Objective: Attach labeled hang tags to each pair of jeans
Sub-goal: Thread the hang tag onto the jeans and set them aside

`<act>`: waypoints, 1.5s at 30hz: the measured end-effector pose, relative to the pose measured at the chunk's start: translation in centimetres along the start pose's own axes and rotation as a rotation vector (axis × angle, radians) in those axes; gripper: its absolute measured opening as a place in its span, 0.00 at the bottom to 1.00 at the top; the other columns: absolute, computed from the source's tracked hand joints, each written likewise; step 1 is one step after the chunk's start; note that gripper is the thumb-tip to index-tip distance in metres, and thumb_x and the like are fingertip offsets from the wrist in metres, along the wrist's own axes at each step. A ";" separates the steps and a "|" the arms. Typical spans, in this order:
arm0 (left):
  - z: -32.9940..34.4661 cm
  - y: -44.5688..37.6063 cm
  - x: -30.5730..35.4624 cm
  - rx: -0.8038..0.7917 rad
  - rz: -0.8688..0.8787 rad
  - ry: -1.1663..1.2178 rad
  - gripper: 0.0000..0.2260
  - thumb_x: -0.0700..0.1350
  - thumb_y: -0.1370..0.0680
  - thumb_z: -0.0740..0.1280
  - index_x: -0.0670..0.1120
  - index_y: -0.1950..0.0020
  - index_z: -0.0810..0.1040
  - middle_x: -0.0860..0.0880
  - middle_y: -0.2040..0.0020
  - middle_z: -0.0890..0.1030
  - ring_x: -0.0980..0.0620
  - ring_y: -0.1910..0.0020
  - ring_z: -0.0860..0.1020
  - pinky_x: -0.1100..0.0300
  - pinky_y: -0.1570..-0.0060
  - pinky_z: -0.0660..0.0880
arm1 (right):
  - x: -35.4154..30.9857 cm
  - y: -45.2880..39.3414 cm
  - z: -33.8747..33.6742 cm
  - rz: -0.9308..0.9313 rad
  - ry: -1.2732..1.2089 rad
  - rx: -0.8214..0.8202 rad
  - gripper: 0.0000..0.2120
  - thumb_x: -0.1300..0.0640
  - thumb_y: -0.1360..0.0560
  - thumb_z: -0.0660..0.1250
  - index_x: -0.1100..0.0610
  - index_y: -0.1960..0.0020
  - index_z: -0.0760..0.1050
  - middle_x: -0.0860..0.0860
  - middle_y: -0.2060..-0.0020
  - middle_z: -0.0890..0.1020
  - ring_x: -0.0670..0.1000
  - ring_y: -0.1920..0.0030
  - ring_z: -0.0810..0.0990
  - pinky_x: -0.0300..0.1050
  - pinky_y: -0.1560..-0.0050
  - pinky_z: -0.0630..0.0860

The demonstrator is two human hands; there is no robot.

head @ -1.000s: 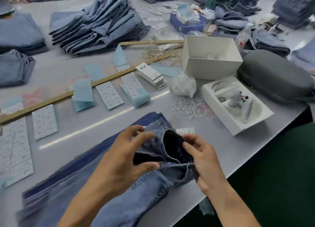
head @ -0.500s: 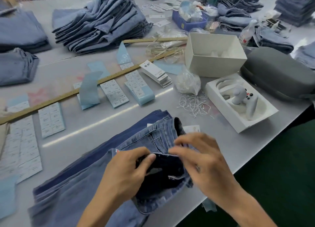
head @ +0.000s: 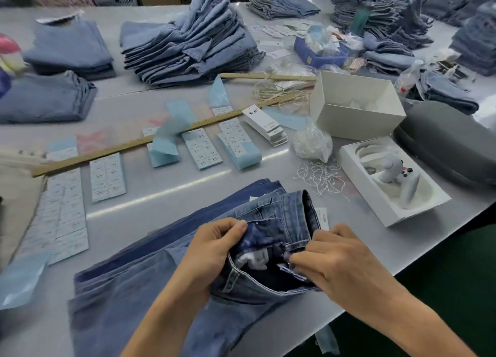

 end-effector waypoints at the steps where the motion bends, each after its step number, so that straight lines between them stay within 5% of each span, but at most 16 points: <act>1: -0.3 0.0 -0.2 0.010 -0.027 0.073 0.16 0.49 0.24 0.68 0.34 0.56 0.82 0.38 0.60 0.83 0.45 0.63 0.80 0.54 0.59 0.77 | -0.1 -0.1 0.2 -0.009 -0.016 -0.010 0.06 0.48 0.23 0.68 0.46 0.56 0.82 0.39 0.67 0.78 0.44 0.63 0.73 0.43 0.59 0.73; 6: -0.7 0.5 -0.9 -0.019 -0.124 0.321 0.10 0.46 0.21 0.67 0.43 0.58 0.84 0.39 0.59 0.84 0.46 0.67 0.82 0.57 0.67 0.80 | 1.7 0.0 -0.5 0.157 -0.327 0.114 0.12 0.46 0.22 0.66 0.50 0.44 0.83 0.43 0.50 0.77 0.42 0.53 0.77 0.36 0.52 0.76; 9: -0.6 0.4 -0.6 -0.057 -0.100 0.318 0.04 0.44 0.22 0.69 0.44 0.52 0.82 0.40 0.58 0.83 0.46 0.65 0.80 0.58 0.65 0.79 | 4.5 1.1 -0.6 0.386 -0.500 0.182 0.12 0.48 0.22 0.65 0.47 0.40 0.78 0.40 0.52 0.80 0.43 0.57 0.82 0.37 0.55 0.79; 12: -0.9 0.1 0.2 -0.085 0.022 -0.421 0.16 0.42 0.19 0.70 0.63 0.39 0.76 0.52 0.49 0.81 0.56 0.64 0.76 0.63 0.61 0.73 | 6.4 2.0 2.3 0.571 -0.465 -0.061 0.14 0.53 0.18 0.62 0.37 0.37 0.66 0.43 0.58 0.85 0.44 0.63 0.82 0.41 0.60 0.79; 15: 1.7 0.2 2.9 -0.157 0.303 -1.064 0.26 0.42 0.20 0.67 0.70 0.32 0.69 0.66 0.34 0.70 0.66 0.47 0.74 0.66 0.47 0.73 | 5.2 2.0 4.0 0.617 -0.596 -0.173 0.24 0.58 0.17 0.59 0.31 0.33 0.58 0.36 0.41 0.82 0.39 0.47 0.82 0.40 0.45 0.78; 17: 4.1 0.0 3.8 -0.236 0.351 -0.986 0.21 0.44 0.22 0.64 0.66 0.33 0.73 0.65 0.32 0.73 0.64 0.37 0.72 0.59 0.35 0.72 | 3.3 0.9 3.9 0.529 -0.712 -0.138 0.32 0.63 0.18 0.59 0.29 0.30 0.54 0.30 0.40 0.80 0.37 0.46 0.81 0.36 0.44 0.77; 19: 5.1 -1.0 3.2 -0.238 0.220 -0.958 0.20 0.64 0.24 0.59 0.67 0.31 0.66 0.62 0.36 0.78 0.59 0.39 0.77 0.53 0.37 0.75 | 2.5 0.5 4.3 0.473 -0.706 -0.123 0.40 0.67 0.20 0.59 0.27 0.27 0.50 0.25 0.46 0.79 0.34 0.51 0.80 0.29 0.49 0.75; 22: 5.5 -2.3 1.3 -0.228 0.029 -0.972 0.43 0.82 0.37 0.55 0.63 0.26 0.59 0.57 0.37 0.79 0.55 0.39 0.78 0.52 0.39 0.75 | 2.2 1.1 5.4 0.486 -0.757 -0.100 0.45 0.66 0.24 0.59 0.24 0.26 0.45 0.25 0.48 0.77 0.36 0.51 0.80 0.27 0.50 0.73; 24: 5.4 -2.9 0.5 -0.222 -0.014 -0.823 0.34 0.74 0.33 0.64 0.61 0.31 0.66 0.57 0.44 0.83 0.57 0.45 0.81 0.53 0.42 0.77 | 2.0 1.4 5.8 0.496 -0.863 -0.066 0.41 0.64 0.21 0.60 0.26 0.25 0.49 0.27 0.42 0.76 0.38 0.44 0.80 0.29 0.44 0.74; 26: 4.6 -4.0 0.3 -0.144 0.012 -0.645 0.15 0.50 0.25 0.70 0.57 0.39 0.73 0.54 0.55 0.86 0.58 0.60 0.82 0.53 0.50 0.80 | 2.4 1.7 5.3 0.499 -0.920 0.031 0.38 0.66 0.21 0.64 0.29 0.26 0.57 0.31 0.38 0.75 0.41 0.43 0.81 0.30 0.43 0.74; 29: 1.8 -4.9 -0.6 0.033 -0.088 -0.326 0.19 0.29 0.27 0.64 0.50 0.45 0.80 0.43 0.58 0.86 0.53 0.66 0.81 0.59 0.63 0.77 | 3.4 2.4 3.4 0.436 -0.676 0.162 0.30 0.67 0.24 0.71 0.42 0.30 0.70 0.35 0.37 0.72 0.40 0.40 0.80 0.27 0.40 0.71; 33: 0.4 -5.3 -1.4 0.039 -0.161 -0.076 0.17 0.33 0.35 0.66 0.50 0.53 0.86 0.44 0.59 0.86 0.48 0.63 0.82 0.59 0.63 0.79 | 3.4 2.9 3.1 0.380 -0.588 0.158 0.21 0.66 0.26 0.74 0.50 0.38 0.78 0.39 0.36 0.73 0.39 0.36 0.75 0.26 0.38 0.69; 36: -0.2 -6.0 -1.3 0.068 -0.141 -0.032 0.19 0.29 0.27 0.61 0.47 0.56 0.87 0.44 0.55 0.86 0.48 0.55 0.83 0.56 0.50 0.79 | 3.1 2.9 3.4 0.391 -0.623 0.155 0.20 0.67 0.27 0.75 0.51 0.39 0.80 0.39 0.37 0.74 0.40 0.37 0.76 0.28 0.38 0.71; 39: -0.3 -6.4 -1.2 0.033 -0.115 0.012 0.15 0.32 0.23 0.64 0.47 0.58 0.87 0.44 0.54 0.87 0.49 0.53 0.84 0.59 0.50 0.79 | 3.3 2.6 3.1 0.404 -0.647 0.202 0.21 0.66 0.27 0.75 0.50 0.37 0.78 0.39 0.40 0.76 0.41 0.41 0.79 0.29 0.40 0.73; 42: 0.8 -6.4 -1.0 -0.113 -0.073 -0.033 0.05 0.44 0.24 0.71 0.46 0.54 0.86 0.45 0.53 0.86 0.51 0.53 0.83 0.61 0.50 0.80 | 4.3 2.2 2.7 0.495 -0.630 0.292 0.25 0.54 0.25 0.73 0.44 0.30 0.72 0.38 0.46 0.72 0.43 0.57 0.81 0.28 0.52 0.75; 45: 2.0 -6.6 -0.6 -0.216 -0.031 -0.127 0.13 0.50 0.26 0.71 0.42 0.50 0.85 0.44 0.52 0.86 0.51 0.54 0.83 0.61 0.52 0.80 | 5.6 0.4 2.6 0.580 -0.359 0.307 0.22 0.45 0.27 0.71 0.46 0.34 0.77 0.42 0.49 0.69 0.42 0.58 0.71 0.27 0.60 0.69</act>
Point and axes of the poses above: each hand's wrist, its own y-axis away from the middle knuckle, its own z-axis out of the palm, x = y × z, the point moved 9 cm from there along -y, towards the middle knuckle
